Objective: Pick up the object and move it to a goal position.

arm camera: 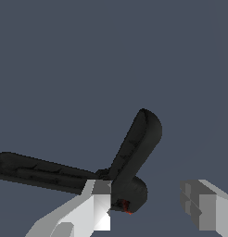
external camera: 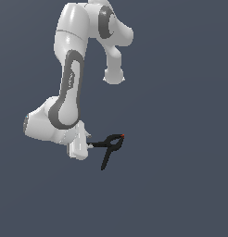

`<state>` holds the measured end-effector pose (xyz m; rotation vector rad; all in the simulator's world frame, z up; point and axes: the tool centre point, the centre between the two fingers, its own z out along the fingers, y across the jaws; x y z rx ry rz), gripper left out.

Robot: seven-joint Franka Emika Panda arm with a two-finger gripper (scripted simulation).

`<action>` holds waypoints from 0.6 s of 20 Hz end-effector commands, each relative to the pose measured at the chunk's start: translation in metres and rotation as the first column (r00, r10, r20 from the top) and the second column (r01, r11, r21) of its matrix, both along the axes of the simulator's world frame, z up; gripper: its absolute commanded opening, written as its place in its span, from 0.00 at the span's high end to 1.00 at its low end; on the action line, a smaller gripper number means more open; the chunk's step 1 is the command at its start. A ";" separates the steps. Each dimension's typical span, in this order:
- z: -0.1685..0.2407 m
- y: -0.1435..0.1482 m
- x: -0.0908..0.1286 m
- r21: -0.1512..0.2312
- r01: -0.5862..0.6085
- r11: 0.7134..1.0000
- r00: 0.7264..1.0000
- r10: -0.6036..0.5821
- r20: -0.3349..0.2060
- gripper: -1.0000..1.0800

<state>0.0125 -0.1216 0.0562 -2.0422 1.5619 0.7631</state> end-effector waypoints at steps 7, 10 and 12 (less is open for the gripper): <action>-0.014 -0.021 0.002 0.111 0.188 0.976 0.978 -0.175 -0.117 0.38; -0.016 -0.025 0.002 0.127 0.215 0.968 0.971 -0.198 -0.135 0.38; -0.017 -0.026 0.002 0.132 0.223 0.966 0.969 -0.205 -0.141 0.38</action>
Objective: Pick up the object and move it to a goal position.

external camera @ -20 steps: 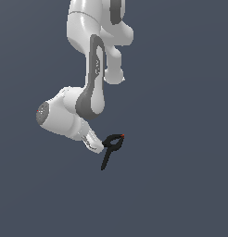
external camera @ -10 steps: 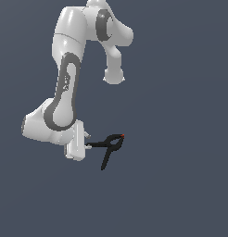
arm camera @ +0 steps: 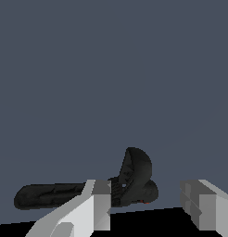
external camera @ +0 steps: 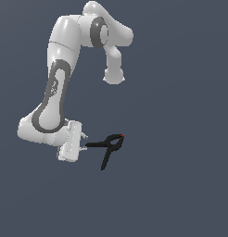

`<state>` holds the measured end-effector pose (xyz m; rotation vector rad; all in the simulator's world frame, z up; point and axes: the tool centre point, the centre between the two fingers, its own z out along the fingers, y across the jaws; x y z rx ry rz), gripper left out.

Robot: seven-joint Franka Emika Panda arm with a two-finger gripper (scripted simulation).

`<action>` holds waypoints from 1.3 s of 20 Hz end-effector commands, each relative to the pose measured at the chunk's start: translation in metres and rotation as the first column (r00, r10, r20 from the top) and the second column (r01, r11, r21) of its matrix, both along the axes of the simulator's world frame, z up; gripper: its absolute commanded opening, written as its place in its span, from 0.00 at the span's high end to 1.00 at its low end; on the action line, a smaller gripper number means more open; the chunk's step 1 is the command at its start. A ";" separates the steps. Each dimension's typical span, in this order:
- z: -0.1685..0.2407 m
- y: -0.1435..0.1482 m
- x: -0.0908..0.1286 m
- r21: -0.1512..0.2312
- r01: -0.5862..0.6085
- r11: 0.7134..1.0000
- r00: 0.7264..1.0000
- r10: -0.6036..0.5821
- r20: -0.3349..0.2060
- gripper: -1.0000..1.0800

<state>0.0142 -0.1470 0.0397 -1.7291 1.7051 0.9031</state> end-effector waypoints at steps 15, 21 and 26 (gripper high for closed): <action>-0.019 0.023 -0.003 0.006 0.009 1.000 1.000 -0.009 -0.006 1.00; -0.019 0.023 -0.003 0.006 0.009 1.000 1.000 -0.009 -0.006 1.00; -0.019 0.023 -0.003 0.006 0.009 1.000 1.000 -0.009 -0.006 1.00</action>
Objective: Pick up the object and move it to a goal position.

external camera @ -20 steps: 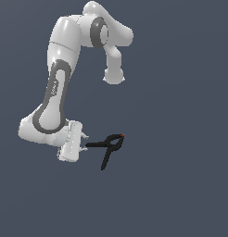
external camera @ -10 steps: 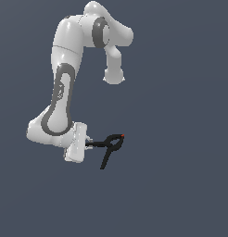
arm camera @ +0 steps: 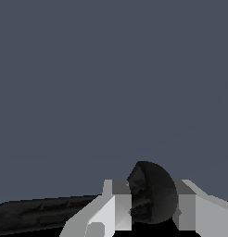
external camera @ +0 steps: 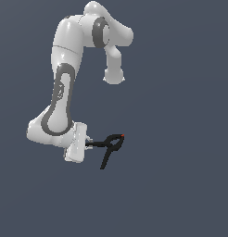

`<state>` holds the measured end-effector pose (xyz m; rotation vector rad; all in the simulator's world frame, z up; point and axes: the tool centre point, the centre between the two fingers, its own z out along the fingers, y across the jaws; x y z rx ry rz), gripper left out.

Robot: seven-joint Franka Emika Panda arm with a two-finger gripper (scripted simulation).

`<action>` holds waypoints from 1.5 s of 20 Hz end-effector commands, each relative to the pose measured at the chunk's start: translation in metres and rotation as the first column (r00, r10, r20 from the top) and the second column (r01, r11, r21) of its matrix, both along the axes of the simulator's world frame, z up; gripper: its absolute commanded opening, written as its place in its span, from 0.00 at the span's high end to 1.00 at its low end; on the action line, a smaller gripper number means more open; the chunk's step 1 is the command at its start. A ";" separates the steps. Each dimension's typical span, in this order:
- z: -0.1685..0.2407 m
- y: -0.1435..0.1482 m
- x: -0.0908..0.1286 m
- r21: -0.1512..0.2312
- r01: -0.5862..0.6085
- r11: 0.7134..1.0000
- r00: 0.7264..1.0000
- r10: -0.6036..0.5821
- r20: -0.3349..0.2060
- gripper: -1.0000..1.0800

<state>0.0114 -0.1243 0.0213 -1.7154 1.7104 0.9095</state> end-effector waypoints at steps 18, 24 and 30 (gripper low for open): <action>0.035 0.021 -0.030 0.000 0.000 1.000 1.000 0.000 0.000 1.00; 0.064 0.037 -0.054 0.000 0.000 1.000 1.000 0.000 0.000 1.00; 0.096 0.055 -0.081 0.000 0.000 1.000 1.000 0.000 0.000 1.00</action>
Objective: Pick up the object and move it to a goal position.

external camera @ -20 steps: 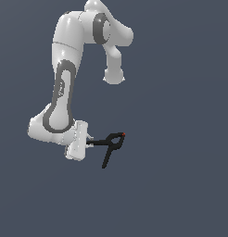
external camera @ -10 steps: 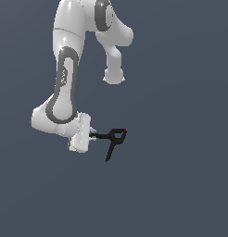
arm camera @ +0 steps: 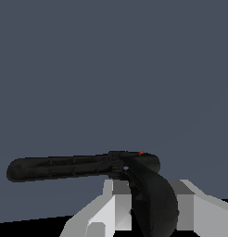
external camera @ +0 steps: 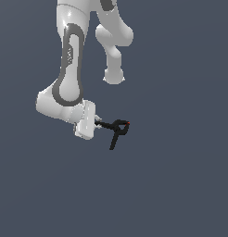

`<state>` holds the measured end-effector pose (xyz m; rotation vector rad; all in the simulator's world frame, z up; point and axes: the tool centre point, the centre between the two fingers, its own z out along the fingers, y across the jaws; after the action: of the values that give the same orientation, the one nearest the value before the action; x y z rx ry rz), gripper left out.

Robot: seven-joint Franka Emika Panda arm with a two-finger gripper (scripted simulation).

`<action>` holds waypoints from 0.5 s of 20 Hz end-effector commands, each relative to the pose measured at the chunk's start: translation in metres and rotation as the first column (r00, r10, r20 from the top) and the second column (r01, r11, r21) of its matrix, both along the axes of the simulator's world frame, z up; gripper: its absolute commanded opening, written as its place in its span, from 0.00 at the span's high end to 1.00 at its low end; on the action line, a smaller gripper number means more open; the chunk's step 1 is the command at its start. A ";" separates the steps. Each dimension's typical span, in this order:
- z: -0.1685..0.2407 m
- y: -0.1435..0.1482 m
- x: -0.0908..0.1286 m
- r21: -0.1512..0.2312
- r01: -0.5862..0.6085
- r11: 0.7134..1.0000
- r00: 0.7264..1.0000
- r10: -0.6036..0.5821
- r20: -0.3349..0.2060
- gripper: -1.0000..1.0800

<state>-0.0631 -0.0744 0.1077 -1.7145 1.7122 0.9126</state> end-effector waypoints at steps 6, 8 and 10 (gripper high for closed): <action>0.046 0.025 -0.036 0.000 0.000 1.000 1.000 0.000 0.003 1.00; 0.058 0.031 -0.045 0.000 0.000 1.000 1.000 0.000 0.003 1.00; 0.069 0.037 -0.054 0.000 0.000 1.000 1.000 0.000 0.003 1.00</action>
<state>-0.1102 -0.0418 0.1670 -1.7148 1.7112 0.9117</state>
